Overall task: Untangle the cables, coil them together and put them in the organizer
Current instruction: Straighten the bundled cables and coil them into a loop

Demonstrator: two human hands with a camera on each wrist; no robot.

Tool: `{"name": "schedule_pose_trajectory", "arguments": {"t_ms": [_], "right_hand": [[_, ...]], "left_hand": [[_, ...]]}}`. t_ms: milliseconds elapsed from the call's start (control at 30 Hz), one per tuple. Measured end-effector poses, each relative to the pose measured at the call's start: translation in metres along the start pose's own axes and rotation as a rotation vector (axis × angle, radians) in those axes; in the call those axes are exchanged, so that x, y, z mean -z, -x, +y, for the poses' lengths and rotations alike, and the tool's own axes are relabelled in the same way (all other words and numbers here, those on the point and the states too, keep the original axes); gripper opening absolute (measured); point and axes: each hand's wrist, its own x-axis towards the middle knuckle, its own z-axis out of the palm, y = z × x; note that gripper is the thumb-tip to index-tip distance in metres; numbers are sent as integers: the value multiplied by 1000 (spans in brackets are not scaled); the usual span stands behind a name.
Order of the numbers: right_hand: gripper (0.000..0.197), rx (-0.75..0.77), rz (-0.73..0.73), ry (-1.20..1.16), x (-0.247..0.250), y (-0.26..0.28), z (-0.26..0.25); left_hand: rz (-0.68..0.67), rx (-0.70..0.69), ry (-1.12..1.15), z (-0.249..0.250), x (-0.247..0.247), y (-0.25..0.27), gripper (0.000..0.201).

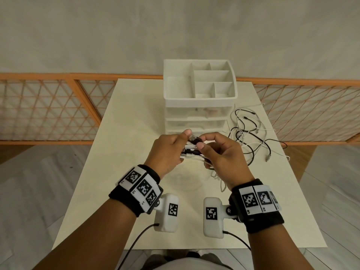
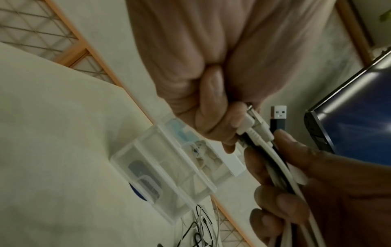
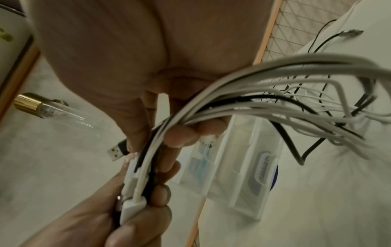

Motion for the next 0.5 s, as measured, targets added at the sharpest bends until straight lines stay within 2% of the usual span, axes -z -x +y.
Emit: {"name": "schedule_pose_trajectory", "arguments": {"t_ms": [100,167,233,300,367,400,500], "right_hand": [[12,8,-4,29,-6,2,0],[18,46,-21,108,-11,4,2],[23,97,-47,228,-14,4,5],[26,126,-65,320,-14,4,8],[33,138,-89,357,-13,5,8],[40,139,-106,368,-13,4,8],[62,68,-140,348,-16,5,5]], "left_hand": [[-15,46,-63,1,-2,-1,71],[-104,106,103,3,-3,2,86],[-205,164,309,6,-1,6,91],[-291,201,402,7,3,7,90],[-341,159,351,2,4,6,81],[-329,134,308,0,3,7,73],[-166,123,271,-5,-3,6,49]]}}
